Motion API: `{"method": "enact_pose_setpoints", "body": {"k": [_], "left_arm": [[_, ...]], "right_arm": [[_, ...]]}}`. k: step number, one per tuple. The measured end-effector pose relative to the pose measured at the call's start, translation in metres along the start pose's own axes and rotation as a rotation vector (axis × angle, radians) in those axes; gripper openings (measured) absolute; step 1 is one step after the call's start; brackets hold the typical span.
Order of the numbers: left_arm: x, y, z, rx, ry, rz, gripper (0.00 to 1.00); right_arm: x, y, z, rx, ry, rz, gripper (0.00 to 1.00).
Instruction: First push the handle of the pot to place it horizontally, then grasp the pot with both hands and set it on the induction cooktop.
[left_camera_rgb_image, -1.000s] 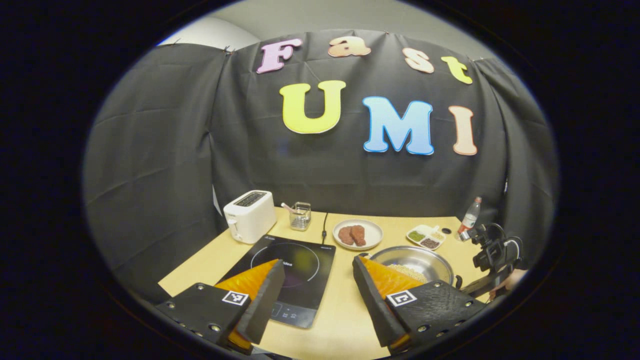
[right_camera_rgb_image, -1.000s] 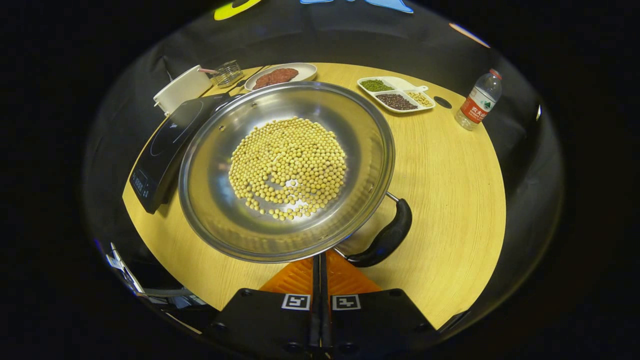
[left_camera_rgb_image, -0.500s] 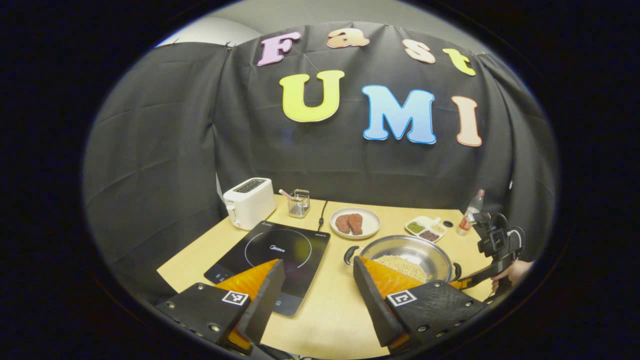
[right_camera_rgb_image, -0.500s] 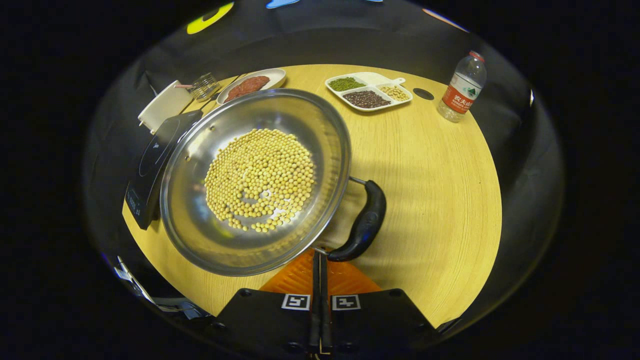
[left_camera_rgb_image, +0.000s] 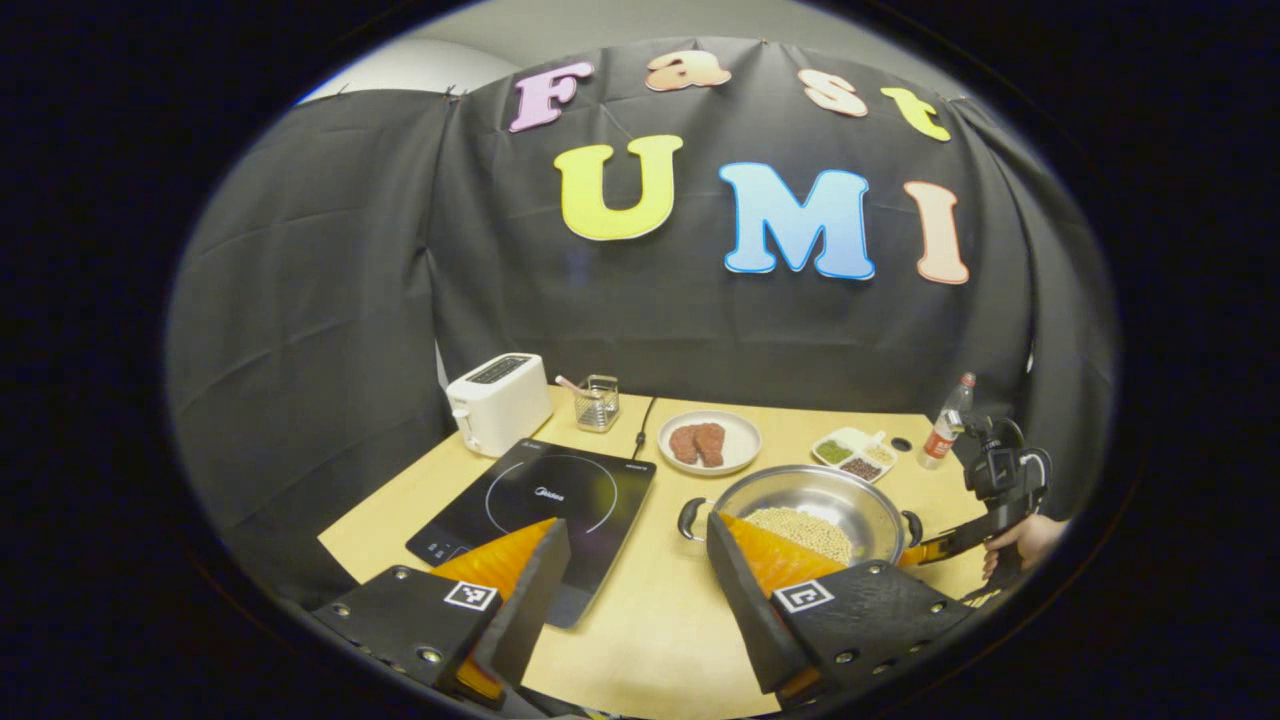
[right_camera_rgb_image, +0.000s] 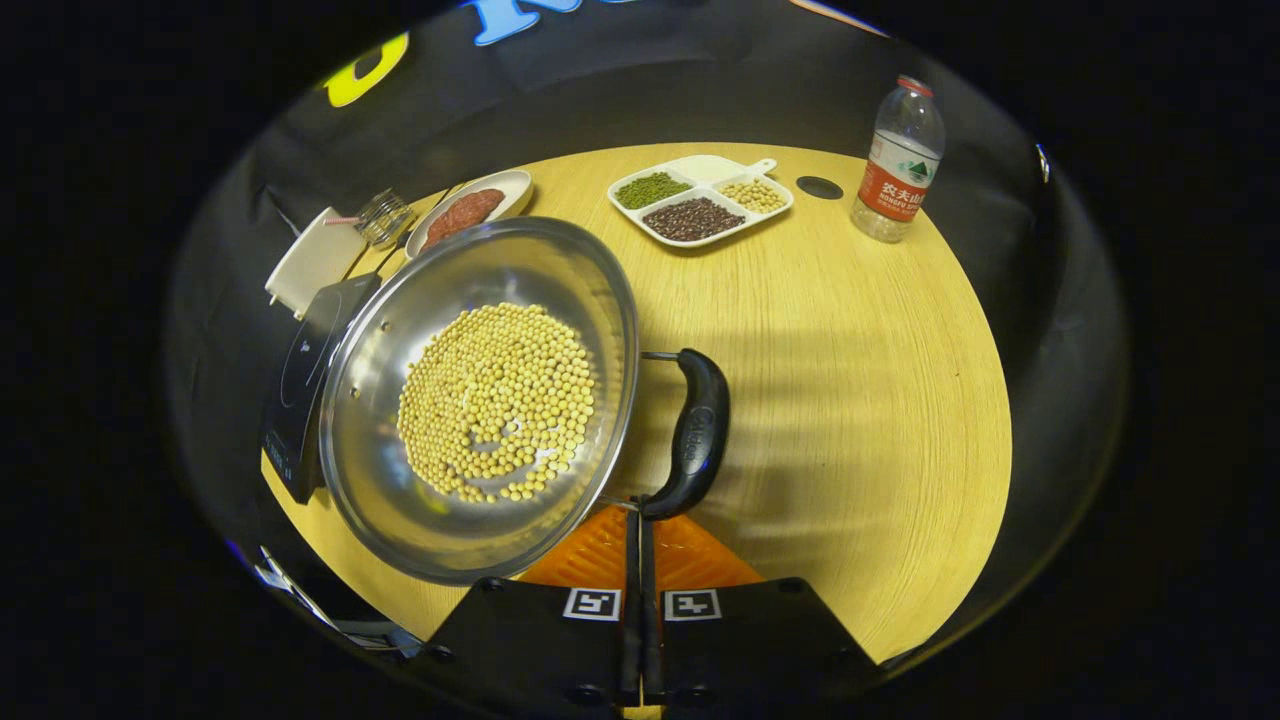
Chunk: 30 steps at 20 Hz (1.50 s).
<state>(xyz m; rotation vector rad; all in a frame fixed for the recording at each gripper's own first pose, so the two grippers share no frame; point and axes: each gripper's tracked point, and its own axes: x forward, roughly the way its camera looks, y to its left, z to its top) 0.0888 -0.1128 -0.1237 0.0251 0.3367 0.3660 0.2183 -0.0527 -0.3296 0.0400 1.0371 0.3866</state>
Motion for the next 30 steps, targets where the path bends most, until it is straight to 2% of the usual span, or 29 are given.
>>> {"method": "enact_pose_setpoints", "body": {"k": [4, 5, 6, 7, 8, 11, 12, 13, 18, 19, 22, 29, 30], "left_arm": [[0.027, -0.003, 0.007, 0.01, 0.0, -0.044, 0.82], [0.035, -0.005, 0.01, 0.008, 0.004, -0.069, 0.82], [0.044, -0.007, 0.013, 0.007, 0.012, -0.098, 0.84], [0.053, -0.011, 0.015, 0.006, 0.021, -0.133, 0.84], [0.064, -0.014, 0.017, 0.005, 0.03, -0.167, 0.82], [0.103, -0.022, 0.015, 0.01, 0.078, -0.248, 0.85], [0.117, -0.026, 0.012, 0.008, 0.101, -0.278, 0.85], [0.13, -0.031, 0.006, 0.003, 0.122, -0.308, 0.82], [0.193, -0.055, -0.039, -0.034, 0.262, -0.412, 0.85], [0.201, -0.059, -0.049, -0.042, 0.295, -0.421, 0.87], [0.233, -0.071, -0.089, -0.053, 0.384, -0.438, 0.85], [0.271, -0.088, -0.138, -0.068, 0.466, -0.491, 0.85], [0.274, -0.09, -0.143, -0.073, 0.473, -0.499, 0.85]], "right_arm": [[-0.006, -0.004, 0.004, 0.047, -0.016, -0.01, 0.04], [-0.011, -0.008, 0.005, 0.056, -0.029, -0.025, 0.1], [-0.014, -0.013, 0.006, 0.066, -0.038, -0.047, 0.06], [-0.019, -0.017, 0.007, 0.071, -0.05, -0.065, 0.3], [-0.027, -0.016, 0.012, 0.078, -0.077, -0.063, 0.31], [-0.043, -0.023, 0.033, 0.088, -0.151, -0.089, 0.84], [-0.047, -0.022, 0.041, 0.098, -0.169, -0.087, 0.96], [-0.049, -0.019, 0.048, 0.114, -0.183, -0.078, 0.98], [-0.032, -0.016, 0.066, 0.156, -0.191, -0.074, 0.98], [-0.026, -0.017, 0.067, 0.15, -0.189, -0.081, 0.98], [-0.006, -0.021, 0.067, 0.117, -0.175, -0.098, 0.98], [0.03, -0.018, 0.063, 0.078, -0.15, -0.078, 0.98], [0.035, -0.015, 0.062, 0.085, -0.143, -0.068, 0.93]]}}
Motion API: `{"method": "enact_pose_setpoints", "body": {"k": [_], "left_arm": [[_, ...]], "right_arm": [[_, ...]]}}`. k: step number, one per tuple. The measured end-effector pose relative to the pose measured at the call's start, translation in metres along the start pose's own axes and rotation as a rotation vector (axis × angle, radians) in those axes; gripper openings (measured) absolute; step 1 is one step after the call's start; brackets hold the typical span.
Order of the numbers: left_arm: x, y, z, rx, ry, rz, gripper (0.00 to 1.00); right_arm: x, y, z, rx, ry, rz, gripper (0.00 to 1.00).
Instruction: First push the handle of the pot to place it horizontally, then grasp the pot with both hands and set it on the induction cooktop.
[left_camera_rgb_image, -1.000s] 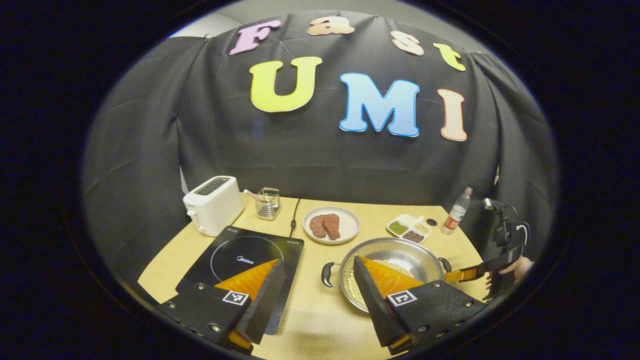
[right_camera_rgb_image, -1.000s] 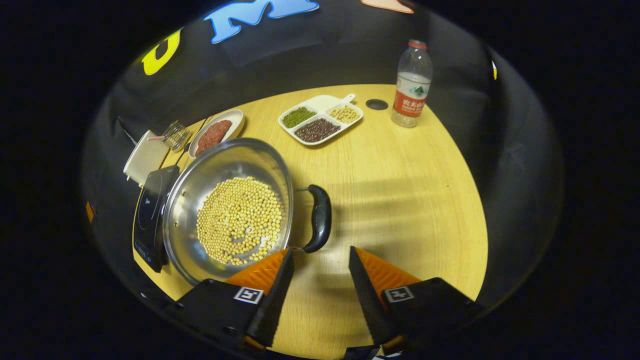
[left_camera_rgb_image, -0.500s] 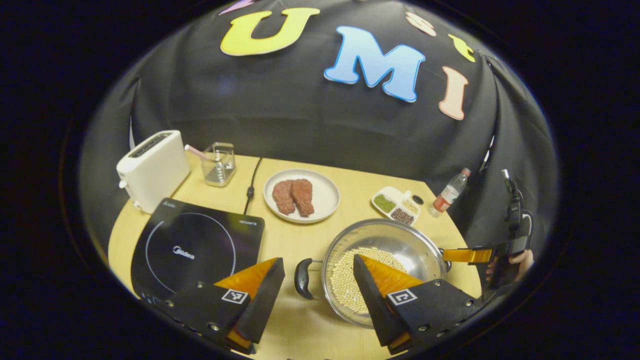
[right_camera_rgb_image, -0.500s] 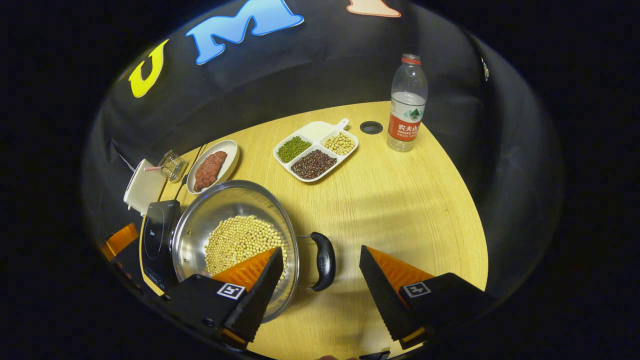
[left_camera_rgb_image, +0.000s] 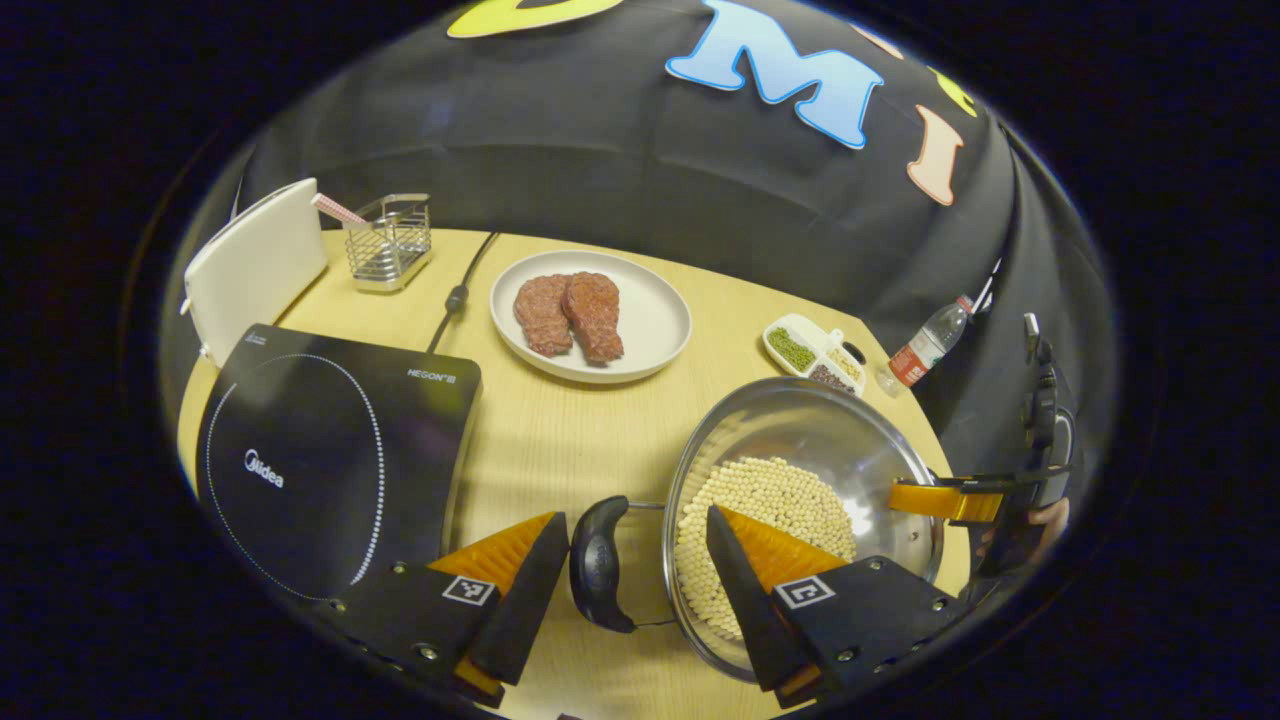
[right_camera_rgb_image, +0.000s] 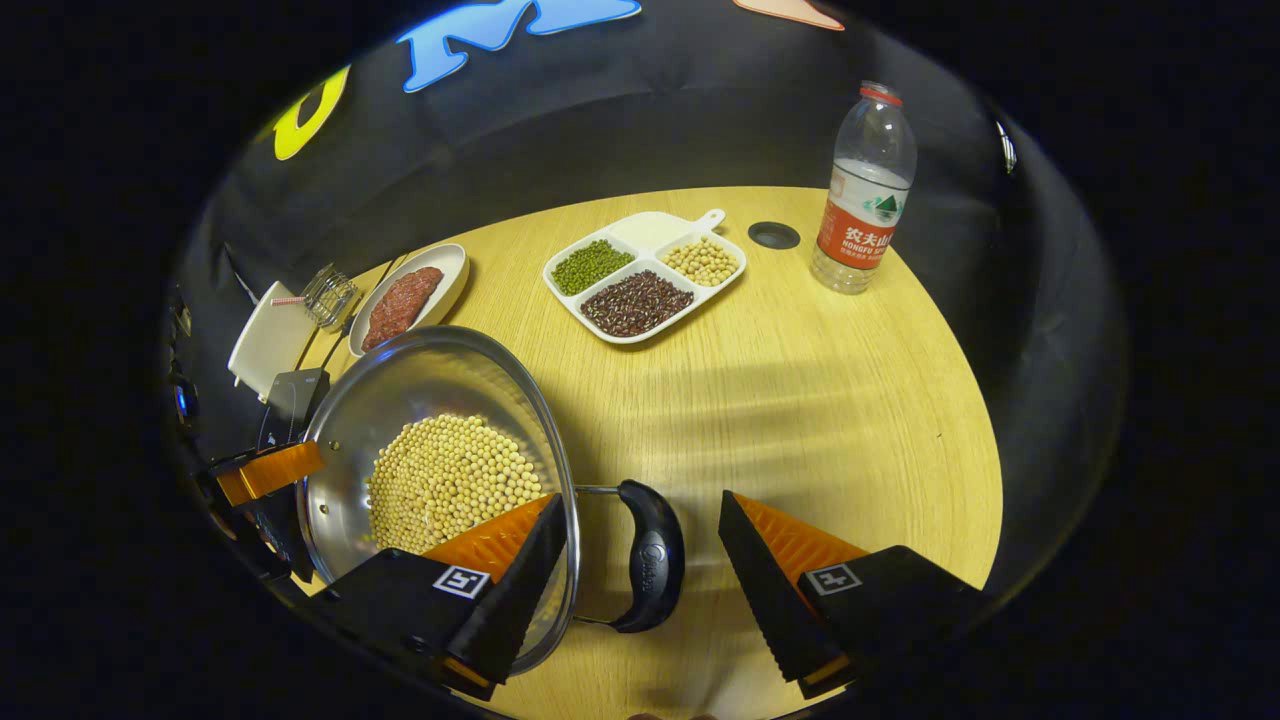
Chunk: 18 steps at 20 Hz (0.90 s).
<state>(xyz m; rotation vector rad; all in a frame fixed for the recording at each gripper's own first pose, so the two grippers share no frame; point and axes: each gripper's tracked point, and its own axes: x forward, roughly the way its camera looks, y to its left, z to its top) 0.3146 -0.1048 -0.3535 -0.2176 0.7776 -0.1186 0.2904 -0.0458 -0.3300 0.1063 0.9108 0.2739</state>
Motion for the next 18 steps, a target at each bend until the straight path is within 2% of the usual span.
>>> {"method": "enact_pose_setpoints", "body": {"k": [1, 4, 5, 6, 7, 9, 14, 15, 16, 18], "left_arm": [[0.004, 0.0, -0.002, -0.002, 0.005, -0.007, 0.85], [0.014, -0.002, -0.015, -0.02, 0.048, -0.02, 0.88], [0.013, 0.007, -0.014, -0.016, 0.04, 0.016, 0.79], [0.012, 0.007, -0.015, -0.026, 0.036, 0.0, 0.68], [0.017, 0.007, -0.014, -0.037, 0.032, -0.01, 0.58], [0.018, 0.005, -0.019, -0.047, 0.045, -0.029, 0.57], [0.02, 0.005, -0.02, -0.066, 0.065, -0.037, 0.55], [0.019, 0.005, -0.022, -0.056, 0.064, -0.036, 0.58], [0.02, 0.005, -0.02, -0.053, 0.062, -0.032, 0.54], [0.019, 0.004, -0.021, -0.049, 0.068, -0.028, 0.56]], "right_arm": [[0.004, 0.003, -0.004, 0.007, 0.007, 0.01, 0.98], [0.014, 0.011, -0.013, 0.024, 0.017, 0.033, 0.87], [0.016, 0.014, -0.016, 0.025, 0.018, 0.039, 0.86], [0.016, 0.015, -0.017, 0.018, 0.012, 0.036, 0.83], [0.019, 0.013, -0.015, 0.002, -0.002, 0.03, 0.75], [0.018, 0.007, -0.016, -0.017, -0.005, 0.009, 0.78], [0.016, 0.007, -0.02, 0.076, -0.001, 0.034, 0.63], [0.015, 0.007, -0.019, 0.092, 0.008, 0.036, 0.6], [0.012, 0.007, -0.02, 0.097, 0.012, 0.038, 0.58], [0.013, 0.007, -0.024, 0.085, 0.017, 0.027, 0.57]]}}
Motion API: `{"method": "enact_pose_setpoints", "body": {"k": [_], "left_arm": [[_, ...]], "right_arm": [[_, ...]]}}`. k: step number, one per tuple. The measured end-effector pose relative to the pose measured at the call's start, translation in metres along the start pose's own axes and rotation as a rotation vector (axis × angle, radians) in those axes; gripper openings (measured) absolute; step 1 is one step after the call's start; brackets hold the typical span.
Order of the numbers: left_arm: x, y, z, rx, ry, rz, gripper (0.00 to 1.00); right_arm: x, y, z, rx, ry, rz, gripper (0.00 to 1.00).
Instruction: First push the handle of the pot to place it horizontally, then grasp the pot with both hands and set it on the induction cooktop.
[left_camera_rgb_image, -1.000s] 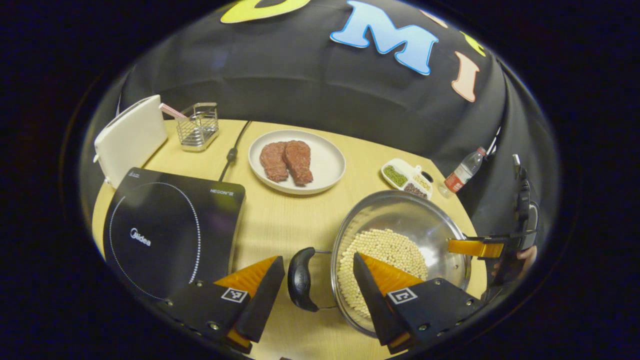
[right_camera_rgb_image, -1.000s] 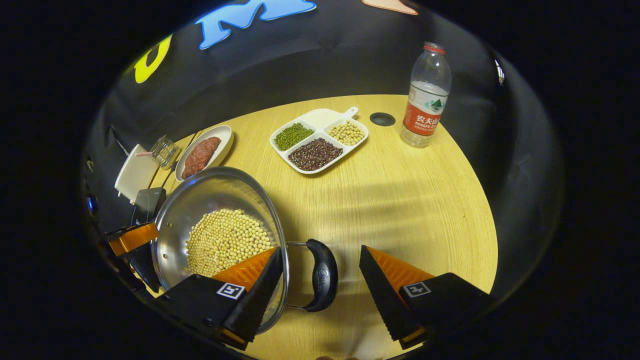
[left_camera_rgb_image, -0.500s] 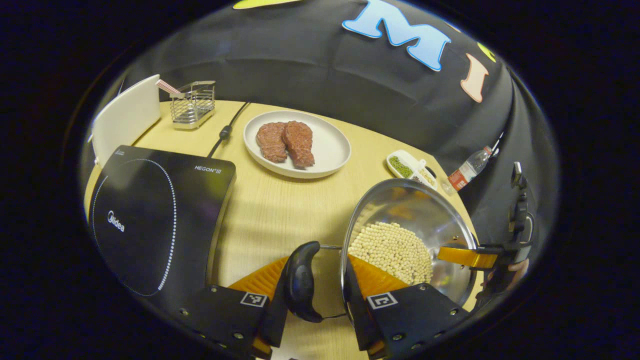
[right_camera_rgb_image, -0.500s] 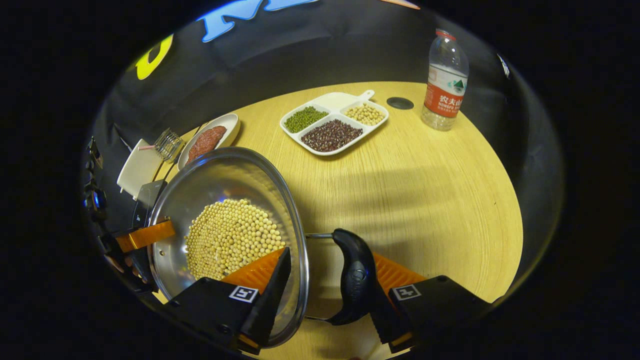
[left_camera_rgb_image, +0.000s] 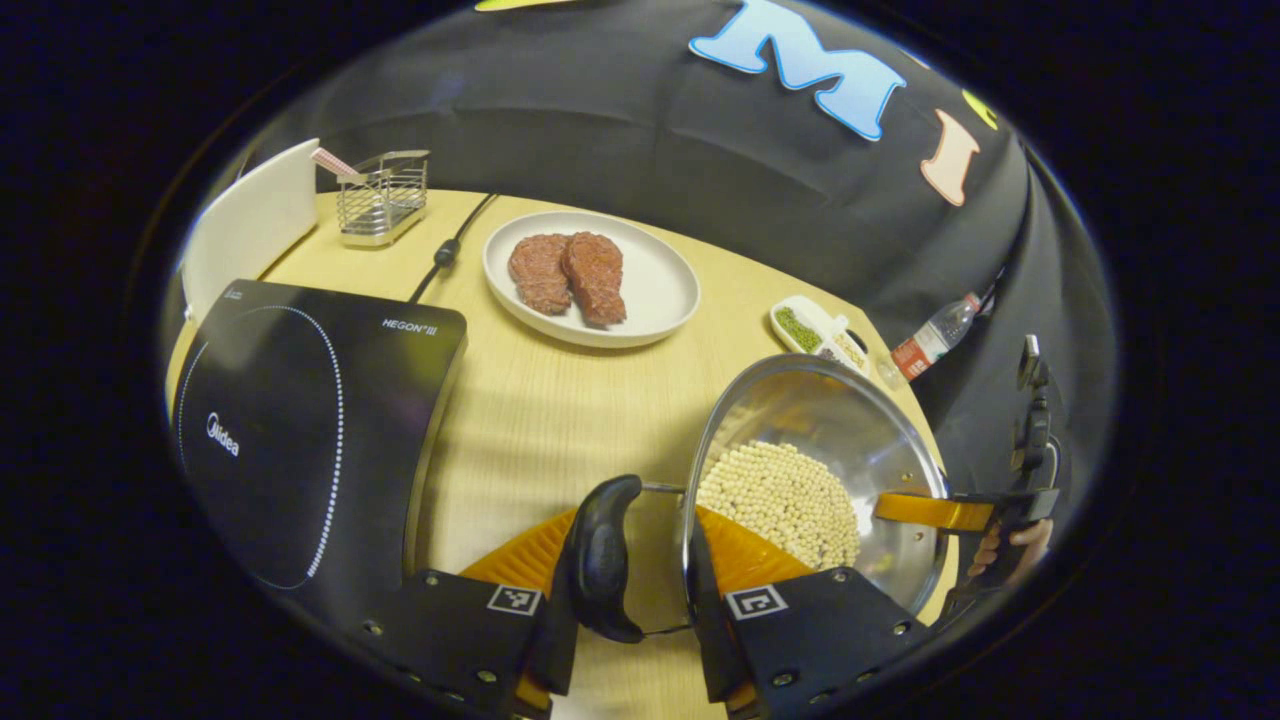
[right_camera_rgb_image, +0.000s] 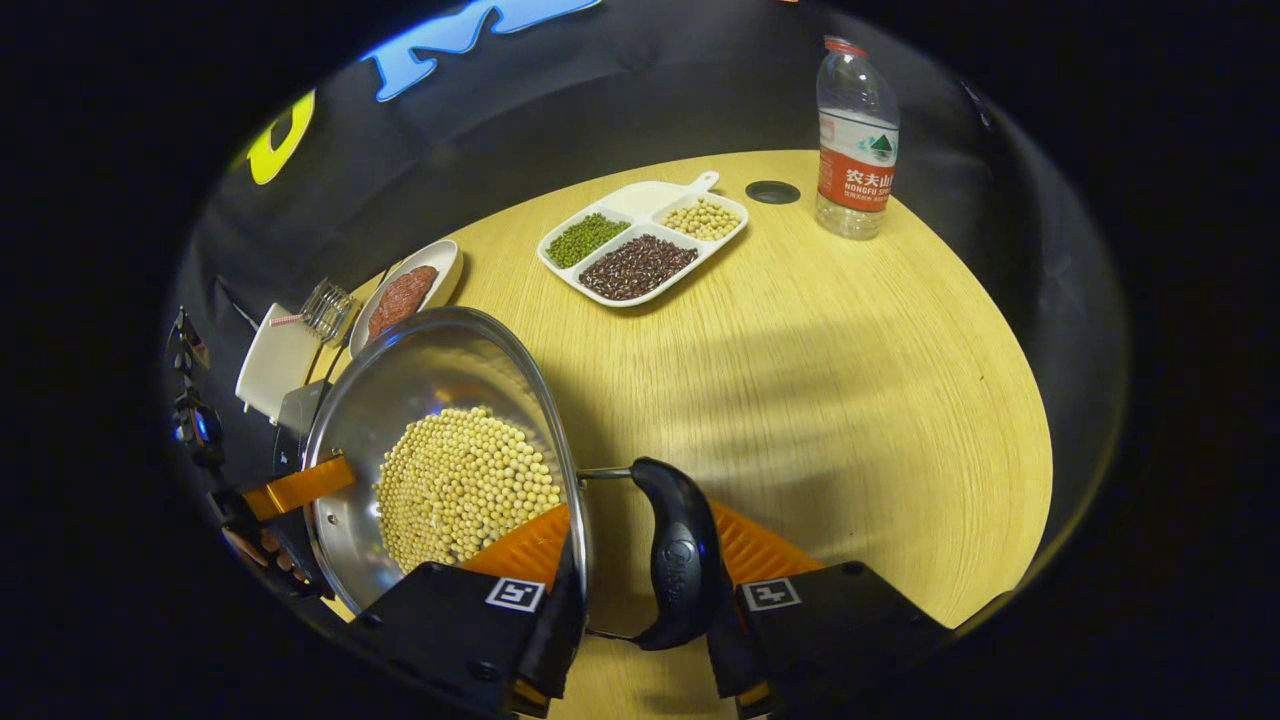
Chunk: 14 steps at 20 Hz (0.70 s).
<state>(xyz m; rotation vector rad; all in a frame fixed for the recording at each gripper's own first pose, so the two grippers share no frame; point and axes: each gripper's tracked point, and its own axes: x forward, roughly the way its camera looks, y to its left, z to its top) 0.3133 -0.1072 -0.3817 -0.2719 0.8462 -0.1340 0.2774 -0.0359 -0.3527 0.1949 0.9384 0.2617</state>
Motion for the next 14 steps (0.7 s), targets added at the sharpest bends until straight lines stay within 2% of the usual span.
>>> {"method": "enact_pose_setpoints", "body": {"k": [1, 4, 5, 7, 10, 12, 13, 14], "left_arm": [[-0.001, 0.001, -0.001, 0.002, 0.004, 0.003, 0.55], [-0.016, 0.0, -0.007, -0.003, 0.015, 0.001, 0.5], [-0.023, 0.0, -0.008, 0.0, 0.013, -0.001, 0.54], [-0.037, -0.001, -0.009, -0.007, 0.009, -0.011, 0.54], [-0.067, 0.0, -0.013, -0.002, 0.006, -0.02, 0.46], [-0.087, 0.003, -0.016, 0.0, 0.009, -0.024, 0.5], [-0.099, 0.005, -0.018, 0.004, 0.008, -0.025, 0.5], [-0.108, 0.009, -0.019, 0.009, 0.005, -0.026, 0.46]], "right_arm": [[0.0, 0.0, 0.0, -0.001, -0.003, -0.005, 0.55], [-0.013, 0.004, -0.01, 0.003, 0.011, -0.011, 0.57], [-0.021, 0.005, -0.013, 0.004, 0.009, -0.017, 0.57], [-0.036, 0.011, -0.019, 0.012, 0.015, -0.028, 0.57], [-0.06, 0.022, -0.029, 0.013, 0.006, -0.031, 0.55], [-0.077, 0.033, -0.038, 0.02, 0.008, -0.029, 0.55], [-0.084, 0.039, -0.043, 0.02, 0.009, -0.029, 0.59], [-0.092, 0.046, -0.049, 0.024, 0.007, -0.03, 0.55]]}}
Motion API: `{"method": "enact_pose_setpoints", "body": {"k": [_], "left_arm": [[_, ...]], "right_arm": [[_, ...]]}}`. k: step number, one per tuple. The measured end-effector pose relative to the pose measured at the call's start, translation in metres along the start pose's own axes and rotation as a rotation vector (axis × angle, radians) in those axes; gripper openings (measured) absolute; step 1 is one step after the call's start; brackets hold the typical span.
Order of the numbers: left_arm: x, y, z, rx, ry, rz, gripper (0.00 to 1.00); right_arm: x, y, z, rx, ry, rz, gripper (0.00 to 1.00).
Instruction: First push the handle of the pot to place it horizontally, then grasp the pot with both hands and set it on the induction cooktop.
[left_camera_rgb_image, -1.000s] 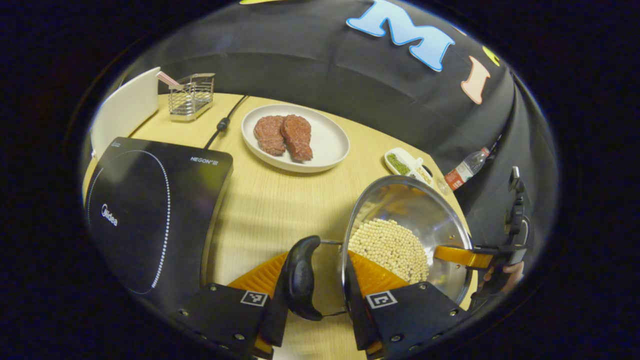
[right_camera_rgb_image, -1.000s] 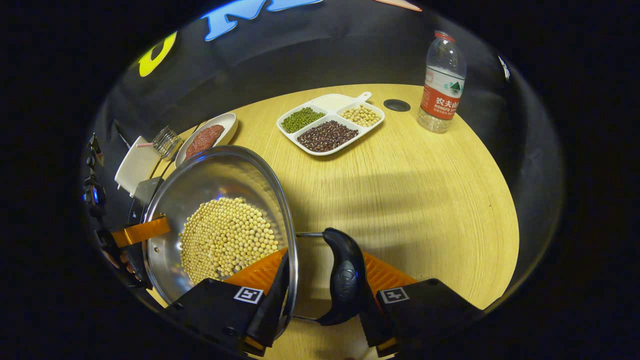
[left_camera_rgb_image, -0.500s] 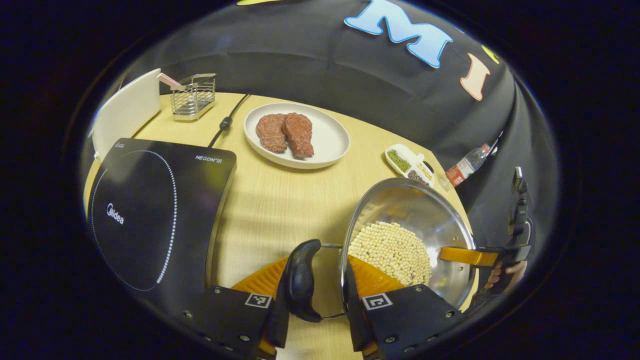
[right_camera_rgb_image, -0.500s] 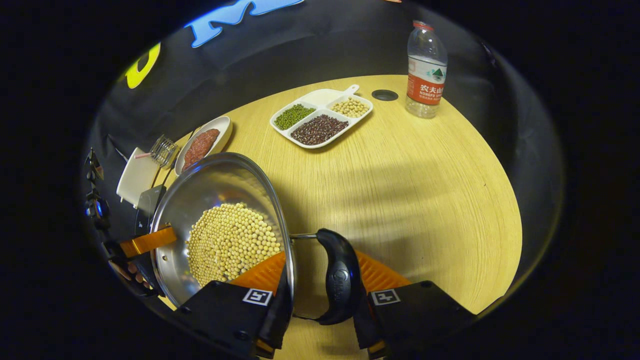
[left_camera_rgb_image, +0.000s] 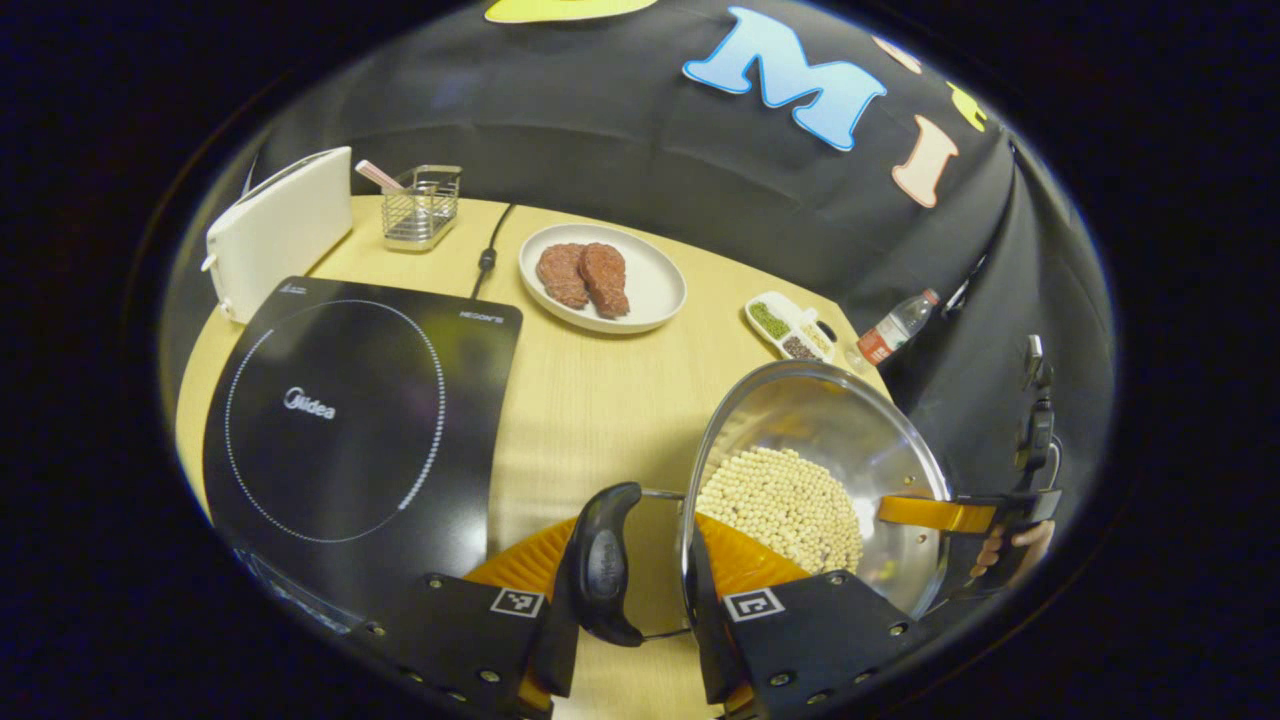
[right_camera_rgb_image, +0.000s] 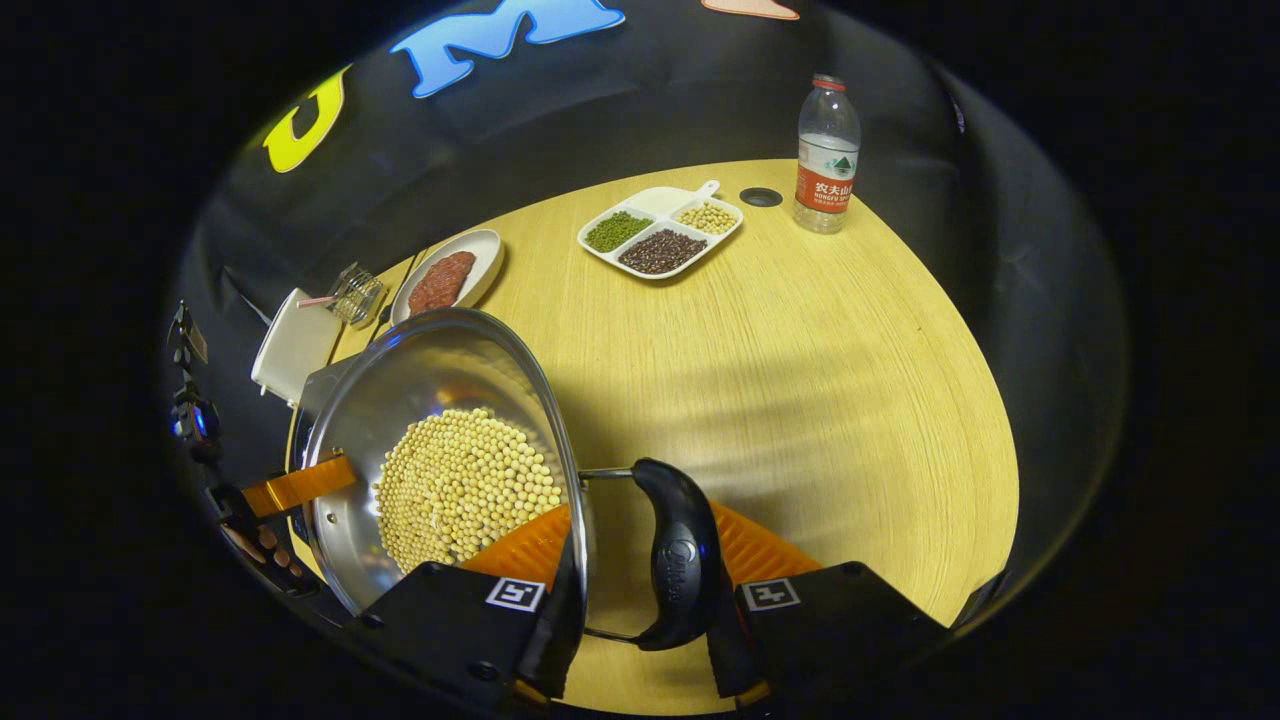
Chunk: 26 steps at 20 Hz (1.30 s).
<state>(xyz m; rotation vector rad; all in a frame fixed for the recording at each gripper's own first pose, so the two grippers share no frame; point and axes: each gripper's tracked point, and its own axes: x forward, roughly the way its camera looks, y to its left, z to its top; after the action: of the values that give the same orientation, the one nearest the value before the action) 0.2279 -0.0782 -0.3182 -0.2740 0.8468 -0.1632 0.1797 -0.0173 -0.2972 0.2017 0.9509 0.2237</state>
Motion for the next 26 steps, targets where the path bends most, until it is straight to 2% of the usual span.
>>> {"method": "enact_pose_setpoints", "body": {"k": [1, 3, 9, 11, 13, 17, 18, 21, 23, 24, 25, 26], "left_arm": [[-0.01, 0.003, 0.0, 0.006, -0.003, -0.004, 0.5], [-0.032, 0.01, 0.001, 0.012, -0.01, -0.011, 0.5], [-0.092, 0.039, 0.016, 0.034, -0.059, -0.015, 0.49], [-0.11, 0.054, 0.025, 0.046, -0.097, -0.015, 0.49], [-0.121, 0.07, 0.033, 0.04, -0.108, -0.013, 0.5], [-0.141, 0.11, 0.054, 0.019, -0.123, 0.001, 0.53], [-0.146, 0.121, 0.063, 0.016, -0.13, 0.005, 0.49], [-0.157, 0.151, 0.078, 0.01, -0.151, 0.019, 0.49], [-0.162, 0.172, 0.087, 0.005, -0.16, 0.032, 0.53], [-0.165, 0.183, 0.092, 0.0, -0.171, 0.041, 0.49], [-0.166, 0.193, 0.097, -0.003, -0.175, 0.048, 0.53], [-0.166, 0.202, 0.1, -0.005, -0.175, 0.054, 0.49]], "right_arm": [[-0.007, 0.006, -0.005, 0.003, 0.0, -0.001, 0.57], [-0.019, 0.02, -0.011, 0.012, -0.008, 0.004, 0.55], [-0.051, 0.073, -0.022, 0.014, -0.043, 0.027, 0.57], [-0.056, 0.092, -0.022, 0.008, -0.051, 0.036, 0.54], [-0.057, 0.114, -0.018, 0.005, -0.051, 0.053, 0.57], [-0.054, 0.156, -0.003, -0.023, -0.067, 0.061, 0.54], [-0.053, 0.169, 0.002, -0.023, -0.073, 0.065, 0.54], [-0.048, 0.203, 0.009, -0.039, -0.085, 0.087, 0.56], [-0.042, 0.223, 0.012, -0.049, -0.088, 0.101, 0.54], [-0.039, 0.234, 0.014, -0.051, -0.089, 0.107, 0.53], [-0.034, 0.244, 0.016, -0.054, -0.088, 0.111, 0.53], [-0.03, 0.254, 0.017, -0.053, -0.084, 0.117, 0.57]]}}
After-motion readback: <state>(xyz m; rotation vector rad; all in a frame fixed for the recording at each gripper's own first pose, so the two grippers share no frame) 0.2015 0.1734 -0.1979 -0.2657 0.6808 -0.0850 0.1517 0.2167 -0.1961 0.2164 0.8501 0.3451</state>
